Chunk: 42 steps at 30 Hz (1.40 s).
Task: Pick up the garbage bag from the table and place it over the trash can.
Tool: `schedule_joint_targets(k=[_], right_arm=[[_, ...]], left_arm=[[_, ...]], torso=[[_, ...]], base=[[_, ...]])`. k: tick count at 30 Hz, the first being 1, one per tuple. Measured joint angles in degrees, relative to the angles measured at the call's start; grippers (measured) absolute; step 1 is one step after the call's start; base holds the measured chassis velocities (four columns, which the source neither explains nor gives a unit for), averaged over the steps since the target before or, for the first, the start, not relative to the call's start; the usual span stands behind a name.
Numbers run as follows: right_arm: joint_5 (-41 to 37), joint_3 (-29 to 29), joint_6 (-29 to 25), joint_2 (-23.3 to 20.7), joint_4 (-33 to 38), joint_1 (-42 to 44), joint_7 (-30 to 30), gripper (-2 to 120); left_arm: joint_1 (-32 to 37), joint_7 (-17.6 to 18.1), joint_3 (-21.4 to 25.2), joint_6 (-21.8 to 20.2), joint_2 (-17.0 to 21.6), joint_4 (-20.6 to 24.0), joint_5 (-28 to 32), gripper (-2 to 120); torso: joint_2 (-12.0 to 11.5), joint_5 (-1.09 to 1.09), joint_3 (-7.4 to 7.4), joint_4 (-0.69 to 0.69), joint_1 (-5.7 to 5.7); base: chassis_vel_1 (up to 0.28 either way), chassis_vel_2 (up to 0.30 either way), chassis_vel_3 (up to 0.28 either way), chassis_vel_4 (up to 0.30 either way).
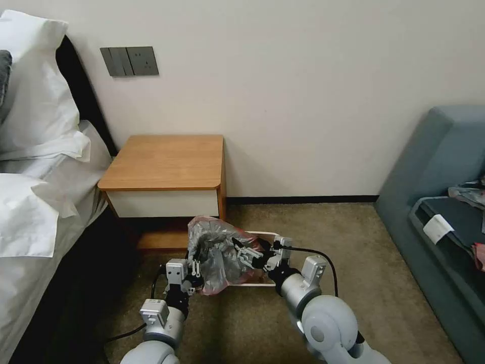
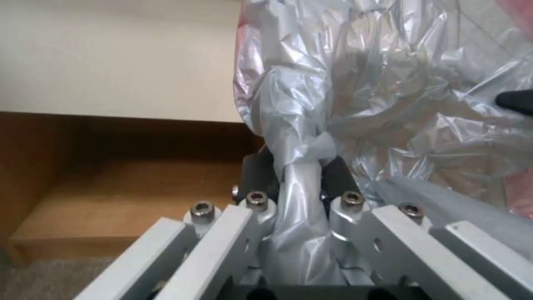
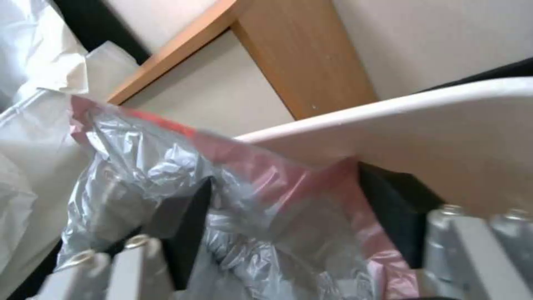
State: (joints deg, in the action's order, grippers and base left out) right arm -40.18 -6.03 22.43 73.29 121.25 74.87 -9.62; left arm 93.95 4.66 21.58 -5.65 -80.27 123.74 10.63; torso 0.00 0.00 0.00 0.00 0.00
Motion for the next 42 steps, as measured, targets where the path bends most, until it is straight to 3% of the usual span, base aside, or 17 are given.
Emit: schedule_joint_targets(k=[7, 18, 29, 42], right_arm=[[1.7, 0.4, -1.2, 0.1, -0.4, 0.0, 0.9, 37], [3.4, 0.6, -0.3, -0.9, 2.7, 0.8, 1.3, 0], [0.7, 0.2, 2.4, -3.1, 7.5, -1.2, 0.3, 0], [-3.6, -0.2, 7.5, -4.7, 2.6, -11.7, -4.6, 0]], left_arm=[[-0.1, 0.0, 0.1, 0.0, -0.1, -0.1, 0.2, 6], [0.0, -0.1, 0.2, -0.1, -0.3, -0.6, -0.2, 6], [-0.1, -0.2, 0.1, -0.2, -0.4, -0.9, -0.5, 6], [0.3, -1.0, 0.3, 0.1, 0.0, -0.5, -0.5, 6]], torso=[[0.0, 0.00, 0.00, 0.00, 0.00], [0.0, 0.01, 0.00, 0.00, 0.00], [0.0, 0.00, 0.00, 0.00, 0.00], [0.0, 0.00, 0.00, 0.00, 0.00]], base=[[0.000, 0.000, 0.000, 0.000], [0.000, 0.000, 0.000, 0.000], [0.000, 0.000, 0.000, 0.000], [0.000, 0.000, 0.000, 0.000]])
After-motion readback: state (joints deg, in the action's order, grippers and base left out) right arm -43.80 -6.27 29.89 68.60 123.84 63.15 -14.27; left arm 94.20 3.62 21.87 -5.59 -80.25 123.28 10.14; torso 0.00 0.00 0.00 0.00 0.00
